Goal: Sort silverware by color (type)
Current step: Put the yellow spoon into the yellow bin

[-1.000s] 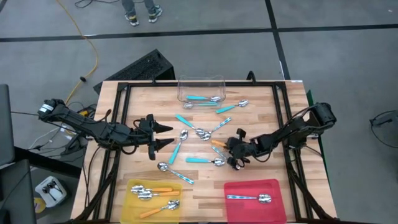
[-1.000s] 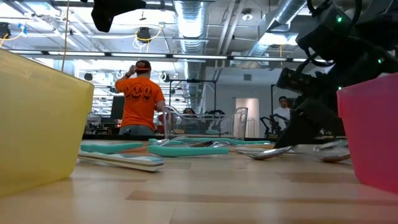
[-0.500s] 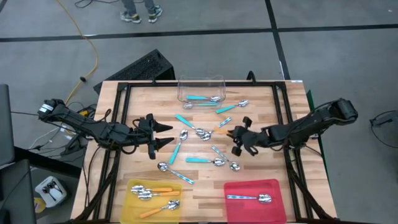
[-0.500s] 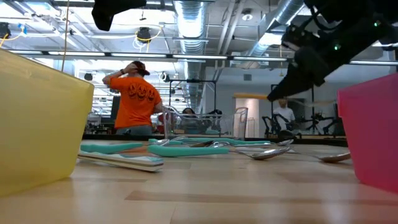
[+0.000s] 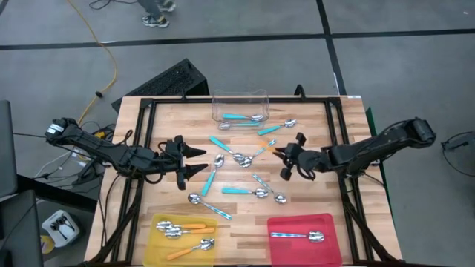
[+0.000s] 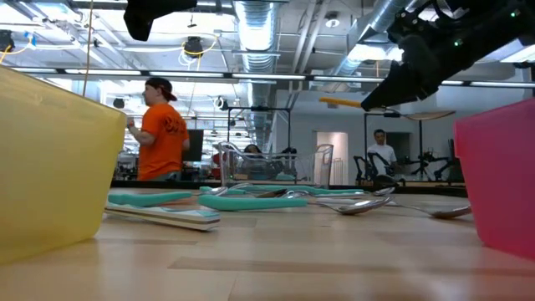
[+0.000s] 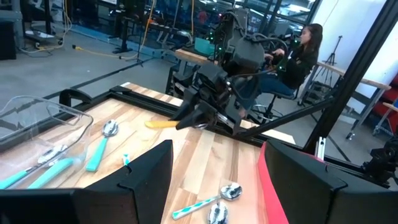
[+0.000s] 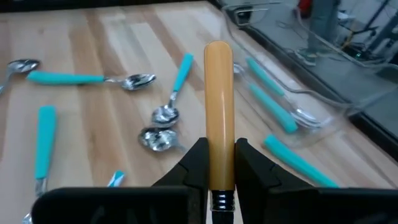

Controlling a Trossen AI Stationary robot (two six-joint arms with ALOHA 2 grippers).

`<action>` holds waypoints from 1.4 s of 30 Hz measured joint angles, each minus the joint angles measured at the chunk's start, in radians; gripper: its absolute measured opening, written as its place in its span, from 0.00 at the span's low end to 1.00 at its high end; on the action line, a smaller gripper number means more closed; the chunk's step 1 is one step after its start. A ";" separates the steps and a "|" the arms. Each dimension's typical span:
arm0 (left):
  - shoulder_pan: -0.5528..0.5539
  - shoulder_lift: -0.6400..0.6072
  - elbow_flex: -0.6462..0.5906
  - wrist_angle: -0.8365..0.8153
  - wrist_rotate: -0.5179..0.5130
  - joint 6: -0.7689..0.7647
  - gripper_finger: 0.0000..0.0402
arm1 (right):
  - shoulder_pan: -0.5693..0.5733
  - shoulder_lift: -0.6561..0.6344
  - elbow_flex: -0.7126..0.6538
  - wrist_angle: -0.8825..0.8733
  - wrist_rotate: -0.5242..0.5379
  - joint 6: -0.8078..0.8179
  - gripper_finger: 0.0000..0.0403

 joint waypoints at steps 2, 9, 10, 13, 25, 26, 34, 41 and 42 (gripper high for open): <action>0.000 0.000 0.000 0.004 0.000 0.000 0.59 | 0.001 -0.009 0.000 -0.013 0.007 0.016 0.18; 0.000 0.000 0.000 0.008 0.000 0.000 0.59 | 0.073 -0.024 0.001 0.014 -0.013 0.045 0.18; 0.000 0.000 0.000 0.008 0.000 0.000 0.59 | 0.084 -0.024 0.001 0.023 -0.014 0.047 0.18; 0.000 0.000 0.000 0.012 -0.003 0.008 0.59 | 0.116 -0.021 0.001 0.055 -0.013 0.049 0.18; 0.000 0.000 0.000 0.028 -0.003 0.009 0.59 | 0.178 -0.020 0.001 0.282 -0.015 -0.002 0.18; 0.000 0.000 0.000 0.031 -0.003 0.009 0.59 | 0.184 -0.020 0.001 0.300 -0.016 -0.005 0.18; 0.000 0.000 0.000 0.076 -0.002 0.021 0.59 | 0.264 -0.020 0.001 0.397 -0.017 -0.033 0.18; 0.000 0.000 0.000 0.094 -0.002 0.020 0.59 | 0.313 -0.019 0.001 0.441 -0.018 -0.035 0.18; 0.000 0.000 0.000 0.103 -0.002 0.023 0.59 | 0.316 -0.013 0.001 0.447 -0.017 -0.034 0.18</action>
